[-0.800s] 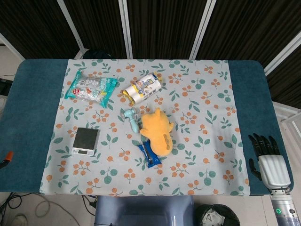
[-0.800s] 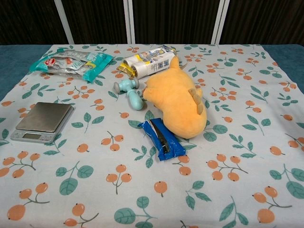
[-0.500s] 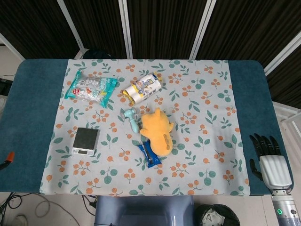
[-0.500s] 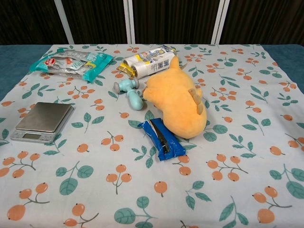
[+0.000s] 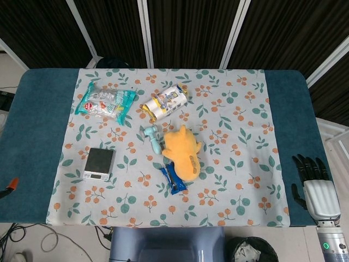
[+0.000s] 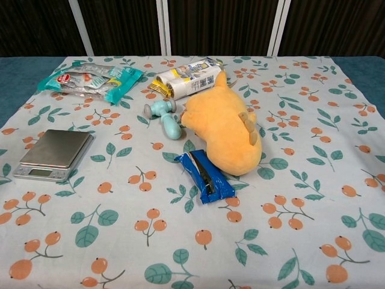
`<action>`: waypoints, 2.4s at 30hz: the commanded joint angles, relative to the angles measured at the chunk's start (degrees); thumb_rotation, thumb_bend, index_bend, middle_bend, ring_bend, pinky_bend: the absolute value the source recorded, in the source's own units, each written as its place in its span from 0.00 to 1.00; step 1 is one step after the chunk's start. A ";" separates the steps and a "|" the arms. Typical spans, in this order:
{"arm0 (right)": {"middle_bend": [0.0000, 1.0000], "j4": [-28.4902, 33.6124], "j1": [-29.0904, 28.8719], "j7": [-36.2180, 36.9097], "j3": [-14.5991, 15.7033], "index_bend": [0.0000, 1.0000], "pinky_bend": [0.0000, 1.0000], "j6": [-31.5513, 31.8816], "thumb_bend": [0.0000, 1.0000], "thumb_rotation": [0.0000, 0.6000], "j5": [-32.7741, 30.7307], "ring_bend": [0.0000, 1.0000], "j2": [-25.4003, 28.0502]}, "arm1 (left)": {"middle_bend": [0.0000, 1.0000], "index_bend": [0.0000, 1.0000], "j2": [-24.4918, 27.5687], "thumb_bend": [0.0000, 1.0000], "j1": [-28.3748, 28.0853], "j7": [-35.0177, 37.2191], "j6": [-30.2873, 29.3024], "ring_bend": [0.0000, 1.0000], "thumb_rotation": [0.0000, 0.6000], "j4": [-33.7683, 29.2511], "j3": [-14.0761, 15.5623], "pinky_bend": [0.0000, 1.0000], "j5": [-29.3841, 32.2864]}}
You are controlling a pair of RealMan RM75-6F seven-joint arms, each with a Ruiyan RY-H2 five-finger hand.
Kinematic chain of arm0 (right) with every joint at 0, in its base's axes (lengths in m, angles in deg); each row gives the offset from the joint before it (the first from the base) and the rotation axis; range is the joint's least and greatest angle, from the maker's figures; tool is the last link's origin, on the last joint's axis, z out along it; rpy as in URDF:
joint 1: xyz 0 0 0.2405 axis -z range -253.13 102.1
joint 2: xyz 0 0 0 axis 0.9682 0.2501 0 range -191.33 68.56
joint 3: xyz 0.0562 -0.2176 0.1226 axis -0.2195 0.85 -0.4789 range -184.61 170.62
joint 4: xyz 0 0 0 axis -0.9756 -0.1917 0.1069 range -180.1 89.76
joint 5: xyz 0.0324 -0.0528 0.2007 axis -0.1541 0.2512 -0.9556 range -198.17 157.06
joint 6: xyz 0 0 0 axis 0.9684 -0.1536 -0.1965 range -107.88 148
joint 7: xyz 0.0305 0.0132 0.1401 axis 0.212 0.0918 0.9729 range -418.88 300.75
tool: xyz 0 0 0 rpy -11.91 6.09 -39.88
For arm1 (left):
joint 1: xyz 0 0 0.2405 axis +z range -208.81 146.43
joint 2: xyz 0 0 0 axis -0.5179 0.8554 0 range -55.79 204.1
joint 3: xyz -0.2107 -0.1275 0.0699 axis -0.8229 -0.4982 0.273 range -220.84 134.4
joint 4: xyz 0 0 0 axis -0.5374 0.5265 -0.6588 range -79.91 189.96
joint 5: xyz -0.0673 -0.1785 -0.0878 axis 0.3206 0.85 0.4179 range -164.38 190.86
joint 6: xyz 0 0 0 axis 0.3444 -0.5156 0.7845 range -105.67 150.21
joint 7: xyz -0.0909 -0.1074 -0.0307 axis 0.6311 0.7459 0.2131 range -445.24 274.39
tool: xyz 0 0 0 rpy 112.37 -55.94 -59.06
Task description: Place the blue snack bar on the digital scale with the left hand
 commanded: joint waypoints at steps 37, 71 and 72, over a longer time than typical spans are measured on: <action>0.09 0.54 0.47 -2.62 -0.51 0.00 0.00 -0.03 0.59 1.00 -1.94 0.09 -0.36 | 0.11 0.15 -13.17 0.19 -38.04 -26.10 45.51 0.00 1.00 -7.50 -3.32 0.11 -0.97; 0.09 0.61 0.92 -0.83 -1.46 0.00 0.00 0.65 0.59 1.00 -2.99 0.09 0.42 | 0.29 0.24 -33.79 0.19 -46.99 -29.98 47.60 0.20 1.00 9.08 -0.45 0.30 3.35; 0.09 0.63 0.93 -0.78 -1.49 0.00 0.00 0.66 0.59 1.00 -3.05 0.09 0.42 | 0.30 0.24 -34.02 0.19 -47.11 -30.00 47.47 0.21 1.00 9.39 -0.26 0.32 3.13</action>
